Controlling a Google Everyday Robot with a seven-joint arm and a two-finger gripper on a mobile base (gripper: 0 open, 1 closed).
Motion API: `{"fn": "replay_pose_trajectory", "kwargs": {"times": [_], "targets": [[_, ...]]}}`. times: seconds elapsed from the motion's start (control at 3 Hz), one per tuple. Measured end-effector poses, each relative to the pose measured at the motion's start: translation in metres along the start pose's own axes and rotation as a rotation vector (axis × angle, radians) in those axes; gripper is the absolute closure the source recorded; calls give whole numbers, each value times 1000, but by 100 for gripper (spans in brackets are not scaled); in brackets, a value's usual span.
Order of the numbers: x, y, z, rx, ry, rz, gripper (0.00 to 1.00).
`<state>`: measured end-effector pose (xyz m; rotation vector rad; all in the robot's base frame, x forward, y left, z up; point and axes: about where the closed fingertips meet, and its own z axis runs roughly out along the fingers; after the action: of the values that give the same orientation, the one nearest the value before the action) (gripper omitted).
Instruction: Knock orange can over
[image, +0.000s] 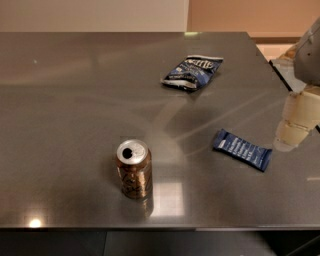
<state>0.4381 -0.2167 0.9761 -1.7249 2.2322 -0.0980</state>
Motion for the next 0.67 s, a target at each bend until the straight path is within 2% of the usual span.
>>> {"fn": "replay_pose_trajectory", "kwargs": {"times": [0.33, 0.67], "targets": [[0, 0, 0, 0, 0, 0, 0], [-10, 3, 3, -14, -39, -15, 0]]}}
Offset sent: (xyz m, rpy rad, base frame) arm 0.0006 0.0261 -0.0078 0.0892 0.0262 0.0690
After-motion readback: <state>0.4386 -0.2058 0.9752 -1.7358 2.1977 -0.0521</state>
